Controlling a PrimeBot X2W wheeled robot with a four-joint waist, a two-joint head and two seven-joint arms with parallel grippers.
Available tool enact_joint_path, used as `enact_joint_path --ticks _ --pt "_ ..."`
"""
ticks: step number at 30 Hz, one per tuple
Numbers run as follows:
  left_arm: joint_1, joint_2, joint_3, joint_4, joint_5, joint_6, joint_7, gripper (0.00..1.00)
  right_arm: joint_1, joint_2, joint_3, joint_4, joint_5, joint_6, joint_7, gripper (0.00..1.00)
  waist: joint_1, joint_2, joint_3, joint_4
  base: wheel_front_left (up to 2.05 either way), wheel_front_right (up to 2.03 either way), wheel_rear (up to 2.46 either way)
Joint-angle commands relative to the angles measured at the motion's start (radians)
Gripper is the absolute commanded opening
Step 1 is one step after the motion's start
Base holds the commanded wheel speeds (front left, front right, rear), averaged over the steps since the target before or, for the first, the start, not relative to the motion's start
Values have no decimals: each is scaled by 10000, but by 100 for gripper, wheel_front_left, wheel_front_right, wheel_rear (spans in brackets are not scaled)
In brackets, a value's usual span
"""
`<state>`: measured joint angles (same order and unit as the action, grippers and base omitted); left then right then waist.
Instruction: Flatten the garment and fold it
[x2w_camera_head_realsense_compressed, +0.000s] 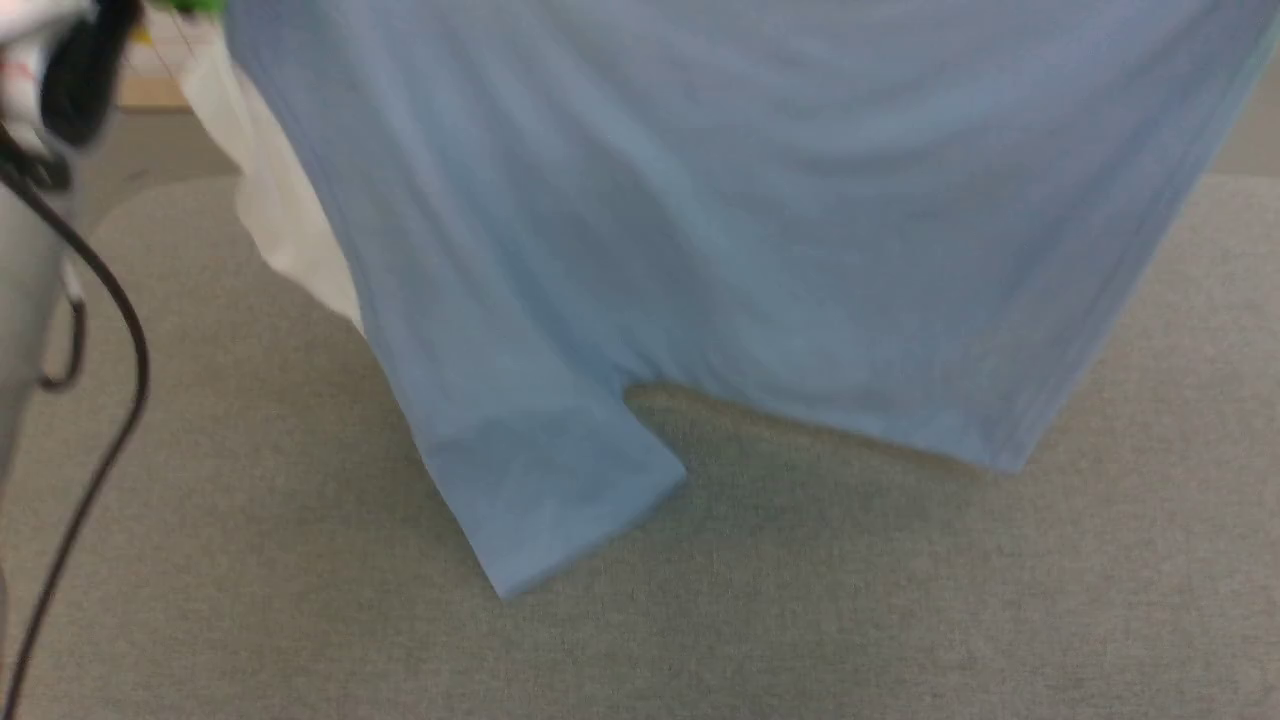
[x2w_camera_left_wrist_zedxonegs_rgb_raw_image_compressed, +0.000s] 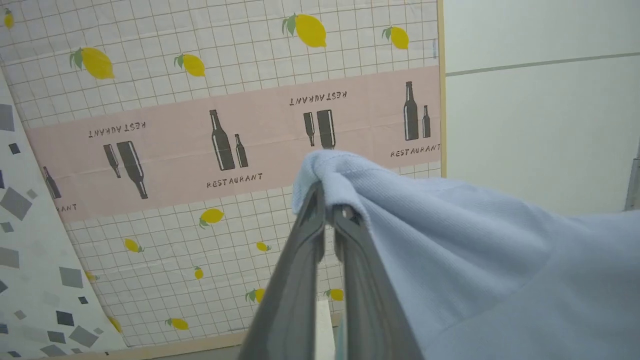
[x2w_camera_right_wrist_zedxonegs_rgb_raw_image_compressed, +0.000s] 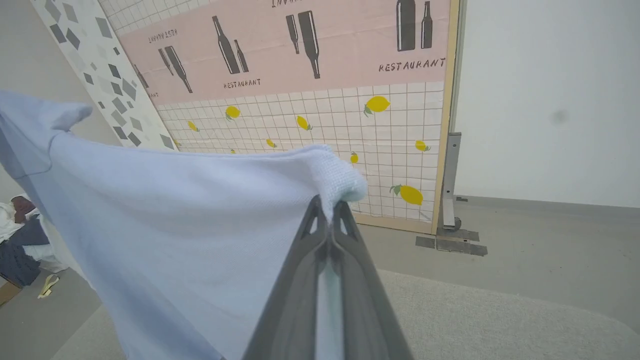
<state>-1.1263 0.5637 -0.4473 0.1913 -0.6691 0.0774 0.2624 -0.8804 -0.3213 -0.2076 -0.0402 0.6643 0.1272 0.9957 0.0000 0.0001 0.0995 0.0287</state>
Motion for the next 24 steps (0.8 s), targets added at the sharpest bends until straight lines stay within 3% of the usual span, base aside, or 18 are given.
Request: enact_joint_path --ticks 1,9,14,24 --pt "-670 -58 1 262 263 -59 -96 0 -632 75 73 227 -272 35 -248 0 0 -1 1242 -34 0 0 0" --pt "-3764 44 -184 1793 1823 293 -394 0 -4097 394 707 1986 -2090 35 -1497 0 0 -1 3465 -306 0 0 0" --pt "-5371 -90 -205 2487 2591 575 -1195 0 -5966 666 730 3110 -2833 35 -2561 0 0 -1 4454 -353 0 0 0" --pt "-6250 -425 -91 3251 2885 966 -2418 0 -7618 917 609 4552 -3470 35 -3810 0 0 -1 5626 -249 0 0 0"
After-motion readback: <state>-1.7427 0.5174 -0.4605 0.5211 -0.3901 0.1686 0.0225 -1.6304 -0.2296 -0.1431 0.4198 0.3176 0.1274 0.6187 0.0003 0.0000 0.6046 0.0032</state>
